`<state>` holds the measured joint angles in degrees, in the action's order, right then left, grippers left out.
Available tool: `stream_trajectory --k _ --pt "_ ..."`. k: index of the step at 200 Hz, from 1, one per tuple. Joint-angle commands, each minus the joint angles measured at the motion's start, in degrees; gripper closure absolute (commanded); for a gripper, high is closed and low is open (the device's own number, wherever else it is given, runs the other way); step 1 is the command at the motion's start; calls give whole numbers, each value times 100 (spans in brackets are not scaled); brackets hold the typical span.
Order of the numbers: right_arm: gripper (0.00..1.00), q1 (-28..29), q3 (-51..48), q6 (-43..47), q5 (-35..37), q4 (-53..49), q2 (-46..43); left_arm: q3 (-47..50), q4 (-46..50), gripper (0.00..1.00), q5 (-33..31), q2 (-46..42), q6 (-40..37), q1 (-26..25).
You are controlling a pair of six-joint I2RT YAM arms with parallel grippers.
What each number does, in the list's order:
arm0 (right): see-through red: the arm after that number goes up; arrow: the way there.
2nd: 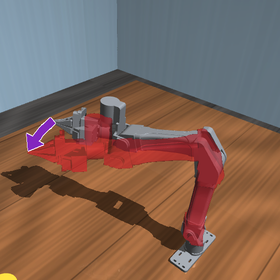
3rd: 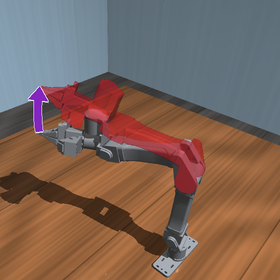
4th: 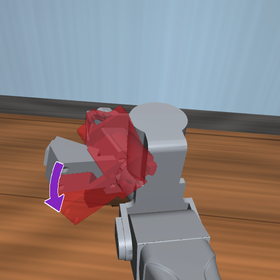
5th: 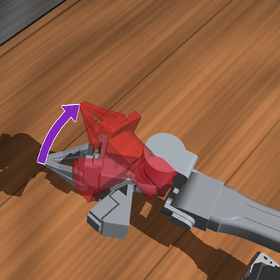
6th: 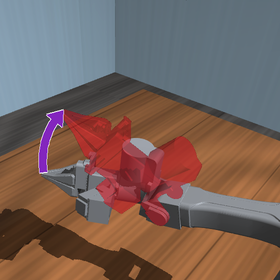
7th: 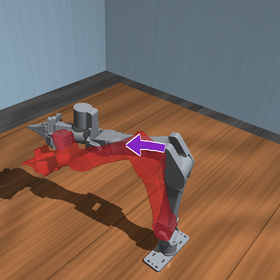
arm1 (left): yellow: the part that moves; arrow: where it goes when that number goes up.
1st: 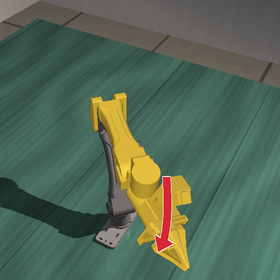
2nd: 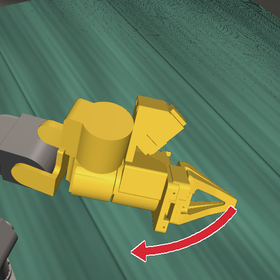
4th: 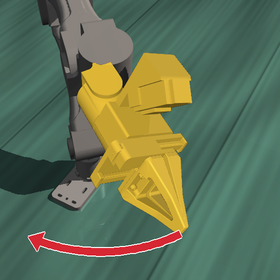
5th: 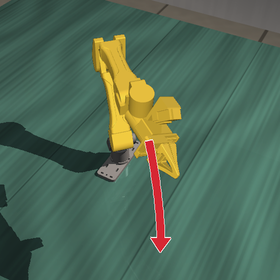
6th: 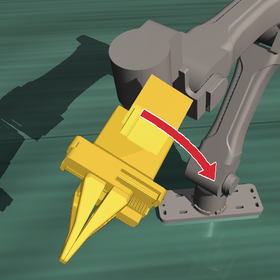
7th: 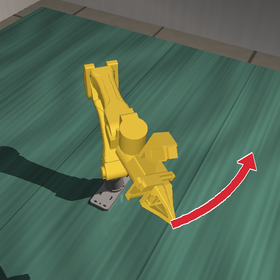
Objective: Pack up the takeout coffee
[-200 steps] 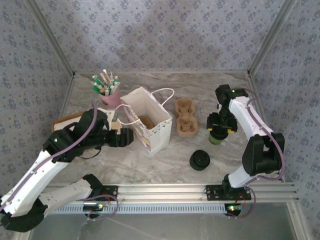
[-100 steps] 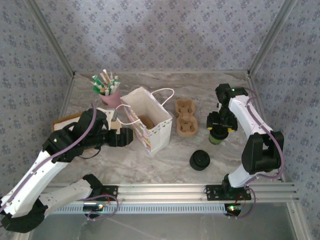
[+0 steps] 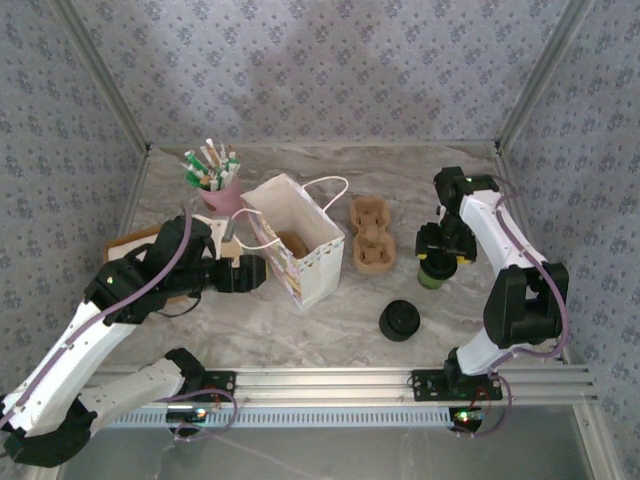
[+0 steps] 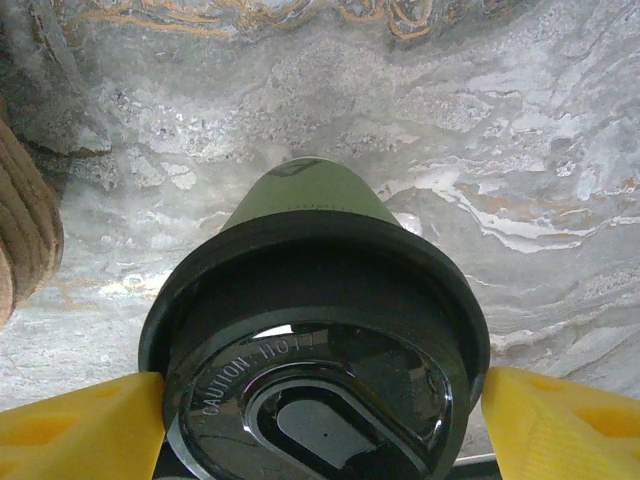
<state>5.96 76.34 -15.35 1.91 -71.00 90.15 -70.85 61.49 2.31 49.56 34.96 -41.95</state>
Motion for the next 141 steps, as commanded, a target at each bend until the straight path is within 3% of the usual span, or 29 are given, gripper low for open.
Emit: stream_trajectory --k 1,141 --pt "16 -44 3 76 -76 -58 47 -2 -107 11 140 -47 -130 61" --pt "20 124 -59 76 -67 -72 213 63 -199 11 269 1 -174 165"
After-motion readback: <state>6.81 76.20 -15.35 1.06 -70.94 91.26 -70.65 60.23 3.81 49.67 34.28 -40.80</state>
